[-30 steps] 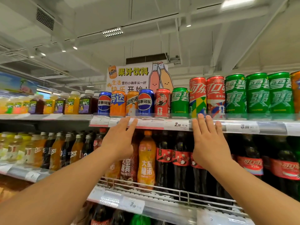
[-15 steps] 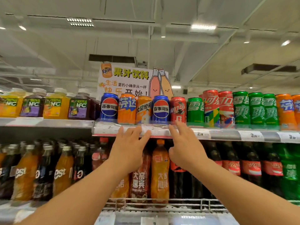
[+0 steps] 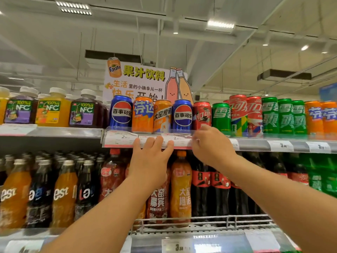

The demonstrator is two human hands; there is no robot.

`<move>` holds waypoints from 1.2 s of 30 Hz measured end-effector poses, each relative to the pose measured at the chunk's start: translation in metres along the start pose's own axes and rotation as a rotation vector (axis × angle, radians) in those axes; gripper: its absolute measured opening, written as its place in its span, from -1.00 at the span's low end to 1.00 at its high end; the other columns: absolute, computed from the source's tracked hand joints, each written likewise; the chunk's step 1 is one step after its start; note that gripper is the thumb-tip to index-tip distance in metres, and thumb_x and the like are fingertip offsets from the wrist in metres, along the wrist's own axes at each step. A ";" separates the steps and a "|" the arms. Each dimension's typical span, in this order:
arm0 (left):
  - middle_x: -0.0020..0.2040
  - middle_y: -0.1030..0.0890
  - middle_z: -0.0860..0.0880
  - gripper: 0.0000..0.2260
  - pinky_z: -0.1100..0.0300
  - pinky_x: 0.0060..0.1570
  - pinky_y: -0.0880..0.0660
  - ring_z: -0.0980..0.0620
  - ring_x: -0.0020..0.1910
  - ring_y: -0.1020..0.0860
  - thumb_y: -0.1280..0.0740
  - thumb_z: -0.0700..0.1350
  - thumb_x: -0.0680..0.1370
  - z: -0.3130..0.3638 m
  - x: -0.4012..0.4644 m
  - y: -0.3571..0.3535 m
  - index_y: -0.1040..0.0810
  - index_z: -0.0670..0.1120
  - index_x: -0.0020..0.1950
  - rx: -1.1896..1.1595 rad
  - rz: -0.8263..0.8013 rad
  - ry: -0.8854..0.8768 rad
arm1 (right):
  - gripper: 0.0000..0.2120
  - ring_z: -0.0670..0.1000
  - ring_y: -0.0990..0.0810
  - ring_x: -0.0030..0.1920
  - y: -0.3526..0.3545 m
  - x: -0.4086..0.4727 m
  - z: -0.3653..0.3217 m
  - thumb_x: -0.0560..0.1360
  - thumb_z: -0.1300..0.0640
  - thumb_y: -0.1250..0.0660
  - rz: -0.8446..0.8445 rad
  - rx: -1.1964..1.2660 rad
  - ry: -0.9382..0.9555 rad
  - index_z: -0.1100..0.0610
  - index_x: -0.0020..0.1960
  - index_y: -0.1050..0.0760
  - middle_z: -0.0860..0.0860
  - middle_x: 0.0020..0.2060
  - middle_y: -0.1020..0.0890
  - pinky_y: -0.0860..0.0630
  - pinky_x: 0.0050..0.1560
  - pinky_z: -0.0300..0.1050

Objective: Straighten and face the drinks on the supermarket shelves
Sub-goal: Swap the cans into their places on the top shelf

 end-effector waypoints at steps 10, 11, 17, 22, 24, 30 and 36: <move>0.43 -0.12 -0.08 -0.28 -0.28 0.39 -0.06 -0.16 0.37 -0.12 -0.27 -0.01 0.47 -0.001 0.001 0.003 0.04 0.07 0.53 0.015 -0.044 -0.014 | -0.57 0.06 -0.47 0.04 0.029 0.104 -0.007 0.50 0.11 -0.26 -0.115 0.070 -0.063 0.13 0.36 -0.37 0.06 0.28 -0.42 -0.56 -0.01 -0.02; 0.43 -0.12 -0.08 -0.28 -0.28 0.38 -0.08 -0.16 0.37 -0.12 -0.27 0.00 0.47 -0.001 0.002 0.003 0.04 0.07 0.53 0.020 -0.049 -0.018 | -0.60 0.07 -0.49 0.04 0.028 0.106 -0.008 0.50 0.12 -0.25 -0.122 0.060 -0.064 0.12 0.33 -0.38 0.06 0.26 -0.43 -0.58 0.00 0.03; 0.43 -0.11 -0.08 -0.28 -0.27 0.37 -0.09 -0.16 0.35 -0.11 -0.28 -0.02 0.47 0.000 0.003 0.003 0.06 0.08 0.52 0.048 -0.064 -0.009 | -0.73 0.10 -0.54 -0.04 0.022 0.114 -0.012 0.49 0.09 -0.27 -0.124 0.042 -0.063 0.12 0.17 -0.42 0.07 0.05 -0.50 -0.59 -0.05 0.04; 0.42 -0.12 -0.10 -0.28 -0.25 0.36 -0.13 -0.15 0.34 -0.13 -0.27 0.00 0.47 0.001 0.003 0.006 0.07 0.08 0.52 0.055 -0.095 -0.019 | -0.58 -0.02 -0.54 -0.22 0.022 0.114 -0.005 0.42 -0.08 -0.44 -0.080 0.215 -0.060 0.03 0.08 -0.26 0.01 -0.11 -0.53 -0.48 -0.36 -0.14; 0.40 -0.15 -0.09 -0.28 -0.22 0.34 -0.17 -0.14 0.34 -0.15 -0.25 0.04 0.47 -0.001 0.005 0.011 0.06 0.08 0.52 0.066 -0.114 -0.038 | -0.48 -0.04 -0.59 -0.28 0.024 0.112 -0.003 0.37 -0.14 -0.50 -0.082 0.366 -0.094 0.03 0.09 -0.26 -0.02 -0.16 -0.51 -0.46 -0.51 -0.22; 0.18 -0.41 0.01 -0.51 0.03 0.10 -0.41 -0.02 0.14 -0.38 -0.23 -0.03 0.49 -0.030 0.031 0.044 -0.29 0.04 0.43 -0.104 -0.065 -0.090 | -0.47 -0.13 -0.51 -0.29 0.027 0.111 0.003 0.36 -0.11 -0.53 -0.070 0.476 -0.131 0.00 0.06 -0.23 -0.13 -0.24 -0.47 -0.39 -0.46 -0.30; 0.32 -0.37 -0.10 -0.46 -0.06 0.19 -0.41 -0.12 0.27 -0.36 -0.31 0.00 0.47 -0.077 0.095 0.064 -0.30 -0.11 0.42 -0.117 0.082 0.174 | -0.62 -0.01 -0.61 -0.20 0.024 0.110 0.006 0.38 -0.11 -0.50 -0.133 0.477 -0.133 0.11 -0.02 -0.45 0.03 -0.17 -0.62 -0.65 -0.15 -0.03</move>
Point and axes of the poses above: each hand's wrist, its own x-axis towards the middle knuckle, its own y-axis out of the back of the hand, z = x × y, the point moved 2 cm from there along x, towards the middle knuckle
